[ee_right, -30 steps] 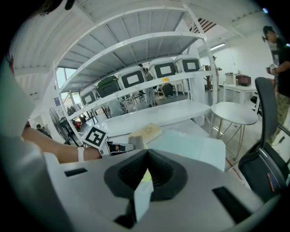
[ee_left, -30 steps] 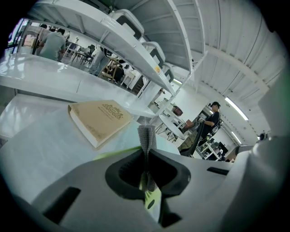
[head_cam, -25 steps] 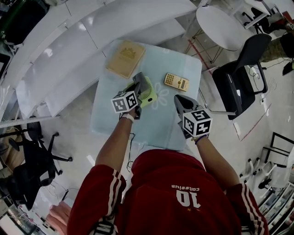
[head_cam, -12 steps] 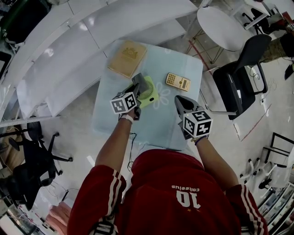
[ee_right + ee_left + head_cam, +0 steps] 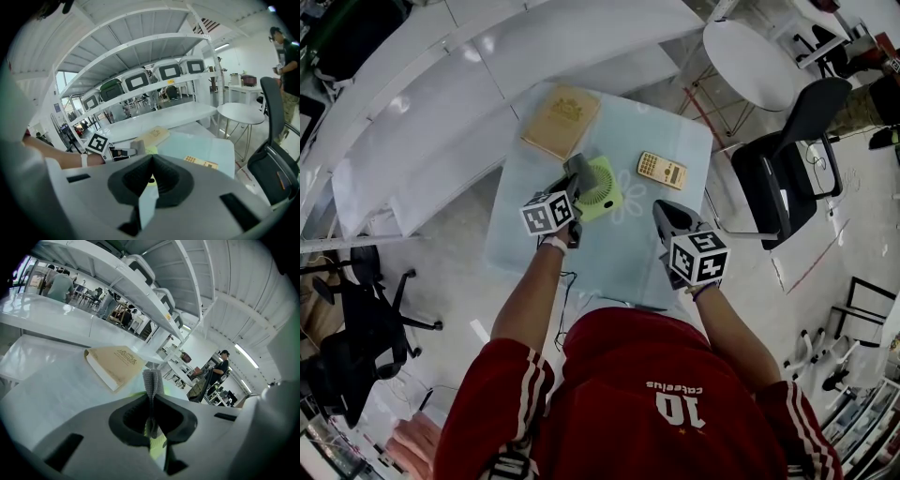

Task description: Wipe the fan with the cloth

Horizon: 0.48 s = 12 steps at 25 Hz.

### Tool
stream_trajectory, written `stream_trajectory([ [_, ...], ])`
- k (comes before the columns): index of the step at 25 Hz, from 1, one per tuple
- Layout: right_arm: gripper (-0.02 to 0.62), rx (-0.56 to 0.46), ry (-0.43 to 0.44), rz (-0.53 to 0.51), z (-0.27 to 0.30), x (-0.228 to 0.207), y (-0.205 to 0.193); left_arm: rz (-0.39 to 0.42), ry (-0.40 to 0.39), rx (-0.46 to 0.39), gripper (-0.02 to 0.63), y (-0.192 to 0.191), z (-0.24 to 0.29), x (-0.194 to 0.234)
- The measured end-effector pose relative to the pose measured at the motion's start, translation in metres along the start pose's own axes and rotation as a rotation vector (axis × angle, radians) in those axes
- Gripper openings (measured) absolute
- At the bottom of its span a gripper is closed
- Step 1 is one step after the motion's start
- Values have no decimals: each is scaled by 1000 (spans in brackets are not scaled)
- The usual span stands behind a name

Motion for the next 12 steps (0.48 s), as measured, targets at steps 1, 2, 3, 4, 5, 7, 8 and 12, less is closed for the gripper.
stream_trajectory([
  [1, 5, 0, 1, 0, 0, 1, 0, -8, 4, -1, 28, 0, -1, 2],
  [2, 5, 1, 1, 0, 0, 1, -1, -12, 6, -1, 28, 0, -3, 4],
  [3, 5, 1, 0, 0, 0, 2, -2, -11, 8, 0, 28, 0, -4, 6],
  [4, 5, 1, 0, 1, 0, 2, -2, -6, 8, 2, 28, 0, -5, 6],
  [5, 5, 1, -1, 2, -1, 3, -2, 0, 9, 4, 27, 0, -6, 7],
  [7, 5, -1, 0, 4, -1, 4, -3, 5, 10, 6, 28, 0, -7, 8],
  [8, 5, -1, 0, 4, -1, 5, -3, 6, 11, 7, 28, 0, -8, 8],
  [12, 5, -5, 1, 5, -2, 8, -4, 11, 15, 9, 28, -2, -11, 10],
])
Point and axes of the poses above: the fingertips, and each gripper's own axes: z forward along the fingers, x to its left, y out of its top, the point moved 6 cm from there along -z, backward along the fingers, and after that the axes turned 8 degrees about z, right-handed, at the moved point
